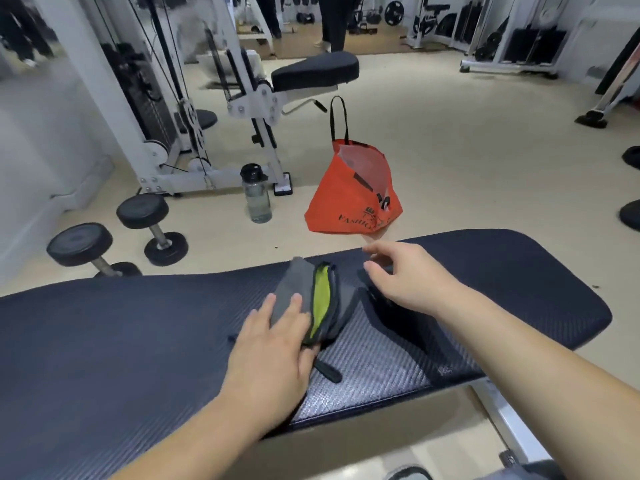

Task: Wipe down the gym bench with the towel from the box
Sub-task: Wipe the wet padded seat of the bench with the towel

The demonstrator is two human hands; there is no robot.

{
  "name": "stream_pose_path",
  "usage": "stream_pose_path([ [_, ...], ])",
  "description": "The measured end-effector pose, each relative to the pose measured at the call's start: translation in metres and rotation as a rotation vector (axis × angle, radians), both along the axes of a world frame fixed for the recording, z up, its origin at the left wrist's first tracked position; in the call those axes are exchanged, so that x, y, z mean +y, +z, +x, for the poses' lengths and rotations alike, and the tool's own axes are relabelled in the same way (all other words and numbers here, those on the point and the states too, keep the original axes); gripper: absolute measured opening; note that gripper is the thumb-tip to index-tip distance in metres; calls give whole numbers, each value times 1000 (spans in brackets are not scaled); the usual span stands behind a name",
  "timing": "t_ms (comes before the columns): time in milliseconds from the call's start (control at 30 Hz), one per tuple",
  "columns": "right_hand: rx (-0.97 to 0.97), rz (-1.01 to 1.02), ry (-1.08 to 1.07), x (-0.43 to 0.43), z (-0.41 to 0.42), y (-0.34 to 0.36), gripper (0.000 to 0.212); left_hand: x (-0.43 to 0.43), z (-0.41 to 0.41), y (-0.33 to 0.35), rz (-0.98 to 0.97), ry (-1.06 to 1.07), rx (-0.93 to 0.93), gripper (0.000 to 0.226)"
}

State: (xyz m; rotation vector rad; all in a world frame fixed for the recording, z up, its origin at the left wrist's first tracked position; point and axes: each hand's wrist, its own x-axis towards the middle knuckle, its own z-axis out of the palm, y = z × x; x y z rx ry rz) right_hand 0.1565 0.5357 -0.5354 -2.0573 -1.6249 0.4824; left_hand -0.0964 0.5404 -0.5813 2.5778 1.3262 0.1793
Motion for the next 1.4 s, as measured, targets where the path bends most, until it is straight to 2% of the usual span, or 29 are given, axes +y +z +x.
stream_pose_path([
  [67,-24,25,21,15,-10,-2,33,-11,-21,4,-19,-255,16,46],
  [133,-49,18,53,30,-23,-4,30,15,-43,5,-47,-358,30,45],
  [200,-64,2,82,44,-36,-7,31,52,-52,2,-16,-224,16,42],
  [300,-48,-39,113,60,-51,-9,33,76,-39,5,-104,209,-46,38],
  [333,-50,-49,119,65,-53,-11,34,74,-31,6,-94,240,-3,37],
  [433,-75,-67,124,79,-56,-19,33,48,-18,6,-1,59,196,36],
  [533,-100,-80,132,90,-58,-26,35,48,-37,12,99,-103,242,38],
  [600,-108,-79,122,95,-60,-26,36,76,-43,16,124,-57,218,35],
  [700,-100,-75,122,98,-62,-29,37,113,-37,22,21,184,106,25],
  [767,-111,-73,122,99,-62,-29,36,118,-28,15,21,226,61,24],
  [833,-132,-65,138,101,-63,-28,34,96,-29,1,62,178,76,26],
  [933,-186,-11,173,102,-71,-27,30,40,-57,-4,95,-91,88,31],
  [1000,-236,15,212,102,-85,-26,29,39,-84,0,127,-219,109,34],
  [1067,-217,-4,260,101,-101,-25,29,62,-101,3,124,-128,118,39],
  [1133,-164,-45,284,99,-113,-21,31,76,-102,10,47,104,57,47],
  [1200,-147,-62,287,97,-120,-15,35,62,-94,14,3,243,19,53],
  [1267,-150,-74,292,96,-125,-13,39,19,-91,10,46,202,13,49],
  [1367,-183,-82,325,96,-144,-12,39,-31,-115,4,89,-33,13,40],
  [1400,-201,-86,351,96,-153,-11,37,-32,-130,1,123,-54,33,42],
])
